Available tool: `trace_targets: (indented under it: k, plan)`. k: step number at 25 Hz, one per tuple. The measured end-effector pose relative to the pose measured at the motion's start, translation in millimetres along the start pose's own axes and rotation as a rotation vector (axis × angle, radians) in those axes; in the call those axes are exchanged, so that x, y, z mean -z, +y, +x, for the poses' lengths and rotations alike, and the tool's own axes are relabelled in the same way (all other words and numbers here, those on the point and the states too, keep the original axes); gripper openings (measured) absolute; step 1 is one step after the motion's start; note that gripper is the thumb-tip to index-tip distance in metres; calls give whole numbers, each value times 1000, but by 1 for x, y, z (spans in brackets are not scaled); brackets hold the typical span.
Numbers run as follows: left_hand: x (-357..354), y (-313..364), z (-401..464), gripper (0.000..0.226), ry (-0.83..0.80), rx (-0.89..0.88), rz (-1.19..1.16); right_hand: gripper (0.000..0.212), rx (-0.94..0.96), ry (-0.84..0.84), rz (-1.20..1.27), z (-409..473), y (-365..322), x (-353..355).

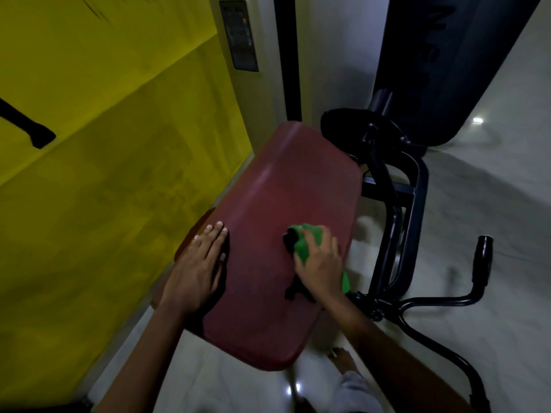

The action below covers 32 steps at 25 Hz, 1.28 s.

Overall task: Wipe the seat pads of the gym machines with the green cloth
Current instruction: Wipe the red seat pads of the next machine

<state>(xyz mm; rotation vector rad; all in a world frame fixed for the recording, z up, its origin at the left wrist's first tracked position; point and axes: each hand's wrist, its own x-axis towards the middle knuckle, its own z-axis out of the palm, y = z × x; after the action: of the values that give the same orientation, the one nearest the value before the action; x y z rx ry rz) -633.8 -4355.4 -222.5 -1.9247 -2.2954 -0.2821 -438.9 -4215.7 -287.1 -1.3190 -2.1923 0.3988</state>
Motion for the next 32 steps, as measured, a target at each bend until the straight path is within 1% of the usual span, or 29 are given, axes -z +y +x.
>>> trace_targets:
  k: [2, 3, 4, 5, 6, 7, 8, 9, 10, 11, 13, 14, 15, 16, 17, 18, 20, 21, 22, 23, 24, 26, 27, 28, 29, 30, 32]
  plan:
    - [1, 1, 1, 53, 1, -2, 4, 50, -290, -32, 21, 11, 2, -1]
    - [2, 2, 2, 53, 2, -8, 4, 51, -335, -29, 6, 9, -7, -1]
    - [2, 3, 6, 52, -2, -15, 6, 52, -291, -11, 11, 4, -20, 0]
    - [2, 5, 12, 52, -9, -30, 15, 53, -150, 18, 36, -4, -32, -2]
    - [1, 7, 20, 51, -21, -49, 27, 54, 48, 20, 47, -15, -40, -3]
    - [0, 9, 28, 51, -31, -71, 40, 54, 263, 4, 22, -24, -39, -6]
    - [-2, 12, 36, 51, -40, -89, 52, 55, 434, -23, -23, -26, -32, -6]
    - [-3, 13, 43, 51, -44, -103, 63, 55, 512, -32, -54, -19, -21, -5]
    - [-4, 14, 47, 51, -44, -109, 72, 54, 471, -38, -57, -7, -7, -3]
    - [-5, 14, 49, 51, -40, -111, 82, 52, 337, -27, -39, 5, 7, -3]
    - [-7, 15, 48, 51, -30, -111, 88, 47, -29, 13, 22, 30, 23, -1]
    - [-8, 15, 48, 51, -25, -109, 76, 47, -185, -14, 37, 37, 23, -1]
    - [-9, 14, 48, 51, -21, -106, 62, 49, -271, -24, 25, 39, 16, -3]
    - [-10, 13, 49, 52, -25, -101, 50, 49, -270, -11, 21, 37, 4, -2]
    - [-11, 12, 52, 52, -31, -102, 47, 49, -169, 27, 35, 32, -10, -3]
    - [-12, 11, 57, 52, -41, -112, 48, 50, 1, 47, 45, 23, -24, -3]
    - [-14, 8, 71, 54, -65, -143, 41, 54, 359, 15, 11, 8, -31, -8]
    - [-15, 7, 77, 54, -75, -152, 35, 54, 453, -6, 0, 11, -23, -8]
    - [-16, 6, 83, 53, -84, -152, 33, 53, 456, -14, 2, 22, -8, -7]
    - [-16, 7, 88, 53, -80, -151, 31, 51, 381, -2, 5, 35, 10, -7]
    - [-16, 8, 92, 51, -75, -149, 25, 49, 248, 21, 14, 48, 28, -7]
    - [-17, 14, 96, 49, -58, -136, 2, 47, -91, 49, 64, 68, 51, -8]
    - [-18, 16, 98, 48, -48, -131, -11, 47, -233, 50, 78, 71, 48, -10]
    - [-18, 18, 101, 48, -43, -127, -17, 47, -291, 65, 78, 70, 35, -10]
    - [-19, 19, 107, 48, -45, -129, -15, 45, -247, 91, 77, 65, 17, -11]
    - [-20, 19, 116, 49, -57, -138, -9, 46, -117, 101, 71, 58, -2, -10]
    - [-24, 20, 137, 58, -85, -164, -2, 53, 211, 28, 43, 41, -21, -12]
